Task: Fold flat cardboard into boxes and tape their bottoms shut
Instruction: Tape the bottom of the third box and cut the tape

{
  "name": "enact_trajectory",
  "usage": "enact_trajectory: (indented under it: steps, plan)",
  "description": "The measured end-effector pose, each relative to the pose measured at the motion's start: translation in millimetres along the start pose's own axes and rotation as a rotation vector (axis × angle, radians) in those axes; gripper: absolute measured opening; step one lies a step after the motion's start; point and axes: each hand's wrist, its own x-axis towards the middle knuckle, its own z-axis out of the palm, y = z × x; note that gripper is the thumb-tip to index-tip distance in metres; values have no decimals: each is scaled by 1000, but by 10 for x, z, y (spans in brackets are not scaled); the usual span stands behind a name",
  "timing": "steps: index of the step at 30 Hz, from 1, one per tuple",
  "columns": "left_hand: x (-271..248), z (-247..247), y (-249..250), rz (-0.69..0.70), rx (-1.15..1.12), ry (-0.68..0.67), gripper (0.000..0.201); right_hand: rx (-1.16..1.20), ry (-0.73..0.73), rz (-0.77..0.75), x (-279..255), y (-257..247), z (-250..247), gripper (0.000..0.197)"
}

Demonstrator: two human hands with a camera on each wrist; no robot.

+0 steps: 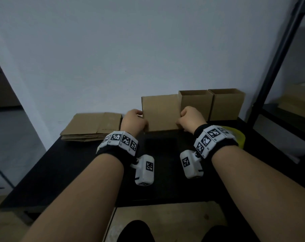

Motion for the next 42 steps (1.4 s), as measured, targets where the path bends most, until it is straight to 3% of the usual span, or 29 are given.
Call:
enact_trajectory:
  steps: [4,7,11,14,18,22,26,31,36,42]
  plan:
    - [81,98,-14,26,12,5,34,-17,-30,21,82,54,64,12]
    - [143,199,-92,18,4,-11,52,2,-35,31,122,86,84,8]
    - [208,244,-111,58,70,-17,61,23,-47,27,178,79,94,35]
    - [275,279,-120,66,89,-5,60,14,-19,6,275,89,131,12]
    - [401,342,-156,76,74,-4,57,37,-28,27,356,77,180,8]
    - [493,411,-167,51,54,-96,53,82,-102,100,456,100,245,32]
    - [624,490,-162,-3,8,-166,65,185,-166,121,505,110,248,42]
    - [748,560,-141,23,-18,-177,39,261,-180,128,626,139,272,58]
    - [841,571,-153,-1,-8,-161,38,258,-136,143,708,153,282,46]
    - [827,536,-153,-37,61,-152,60,252,-100,168,711,118,298,39]
